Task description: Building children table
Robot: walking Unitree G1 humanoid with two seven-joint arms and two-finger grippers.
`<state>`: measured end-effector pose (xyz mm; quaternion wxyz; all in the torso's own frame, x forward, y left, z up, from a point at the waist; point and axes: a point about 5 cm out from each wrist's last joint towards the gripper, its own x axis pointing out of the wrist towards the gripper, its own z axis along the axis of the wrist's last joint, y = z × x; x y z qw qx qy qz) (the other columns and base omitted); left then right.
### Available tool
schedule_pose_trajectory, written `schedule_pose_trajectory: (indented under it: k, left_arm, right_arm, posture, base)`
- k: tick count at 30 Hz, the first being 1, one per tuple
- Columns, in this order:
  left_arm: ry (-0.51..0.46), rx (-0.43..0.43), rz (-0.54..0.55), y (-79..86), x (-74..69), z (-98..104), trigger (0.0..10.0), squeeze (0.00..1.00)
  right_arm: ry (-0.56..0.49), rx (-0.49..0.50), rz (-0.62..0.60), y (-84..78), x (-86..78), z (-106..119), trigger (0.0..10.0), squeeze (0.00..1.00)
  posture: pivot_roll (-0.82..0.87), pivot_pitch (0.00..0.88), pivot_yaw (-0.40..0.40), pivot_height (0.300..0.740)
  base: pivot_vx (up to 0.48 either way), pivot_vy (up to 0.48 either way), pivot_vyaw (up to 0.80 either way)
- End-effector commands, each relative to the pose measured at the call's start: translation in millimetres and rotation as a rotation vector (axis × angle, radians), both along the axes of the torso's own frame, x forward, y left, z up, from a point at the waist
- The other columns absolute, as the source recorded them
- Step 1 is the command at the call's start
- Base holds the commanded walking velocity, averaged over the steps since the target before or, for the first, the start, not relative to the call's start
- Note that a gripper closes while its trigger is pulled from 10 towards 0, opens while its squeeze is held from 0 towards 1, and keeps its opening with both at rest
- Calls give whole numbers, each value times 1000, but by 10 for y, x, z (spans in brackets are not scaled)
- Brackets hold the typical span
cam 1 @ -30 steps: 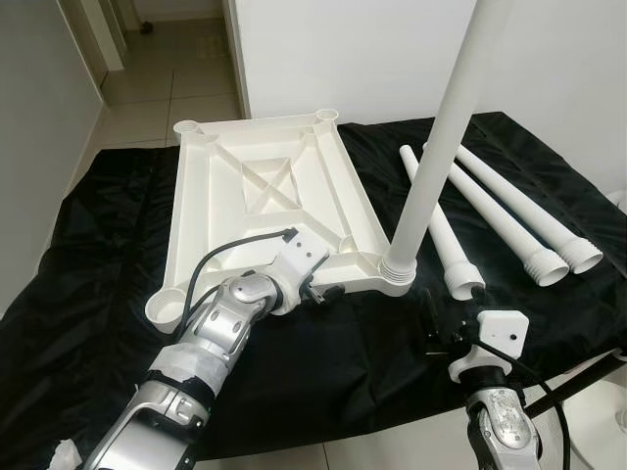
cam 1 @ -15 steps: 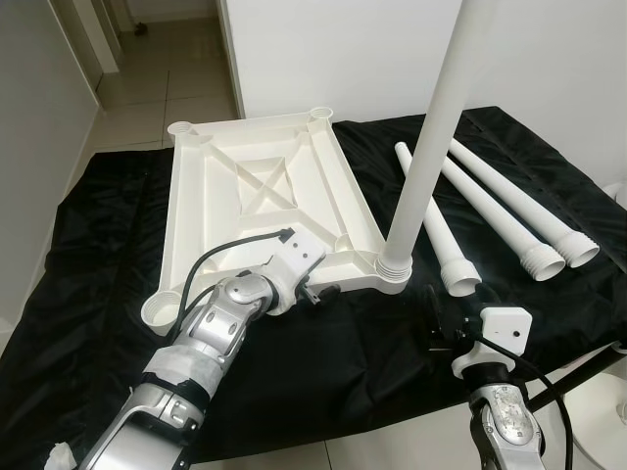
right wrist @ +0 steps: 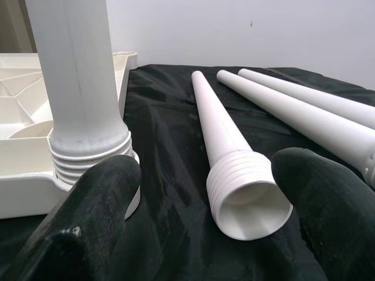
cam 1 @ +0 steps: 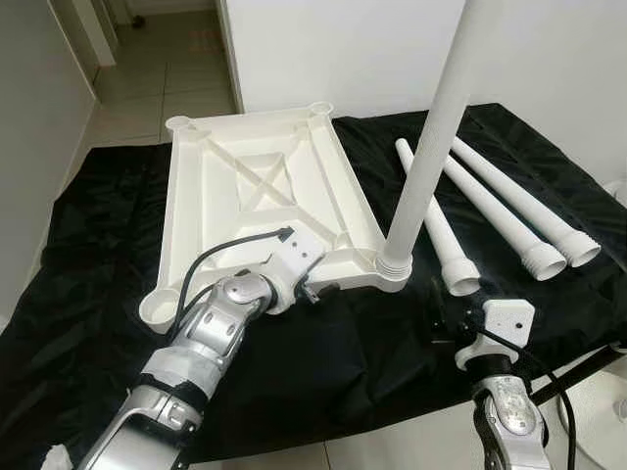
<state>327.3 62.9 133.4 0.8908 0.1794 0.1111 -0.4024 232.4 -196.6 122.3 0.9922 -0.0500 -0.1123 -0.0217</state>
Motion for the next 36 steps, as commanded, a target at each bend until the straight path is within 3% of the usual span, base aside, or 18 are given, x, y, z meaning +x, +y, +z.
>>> schedule_pose_trajectory:
  k: [1,7,8,9,10,11,13,14,31,36]
  left_arm:
    - [89,68,70,180,-29,-212,10000,0]
    - [108,55,62,182,-80,-249,10000,0]
    - [109,51,59,182,-86,-252,6314,0]
    - [109,51,59,182,-86,-252,6314,0]
    - [112,48,64,188,-87,-255,3255,0]
    - [112,47,67,195,-87,-253,1373,0]
    - [111,48,69,199,-87,-252,1373,0]
    - [112,47,77,209,-83,-252,275,0]
    - [113,21,137,300,-85,-214,0,0]
    - [129,1,134,340,-232,-221,0,0]
  right_arm:
    - [2,0,-4,-1,-7,-10,10000,0]
    - [0,5,-4,24,-13,-8,10000,0]
    - [1,6,-5,26,-12,-10,10000,0]
    - [1,6,-5,26,-12,-10,10000,0]
    - [1,6,-4,31,-7,-14,10000,0]
    - [2,6,-3,34,0,-16,10000,0]
    - [2,6,-1,36,4,-16,10000,0]
    - [2,3,2,34,19,-11,10000,0]
    - [-8,-24,17,-11,121,34,10000,0]
    - [-10,-27,22,-5,147,29,10000,0]
  posture:
    - [-140,90,61,740]
    - [-137,94,64,740]
    - [-137,94,64,740]
    - [-137,94,64,740]
    - [-134,88,61,740]
    - [-130,88,54,740]
    - [-130,88,54,740]
    - [-126,86,49,740]
    - [-108,60,30,740]
    - [-105,48,36,740]
  base:
    - [0,0,0]
    - [0,0,0]
    - [0,0,0]
    - [0,0,0]
    - [0,0,0]
    - [0,0,0]
    - [0,0,0]
    - [0,0,0]
    - [0,0,0]
    - [0,0,0]
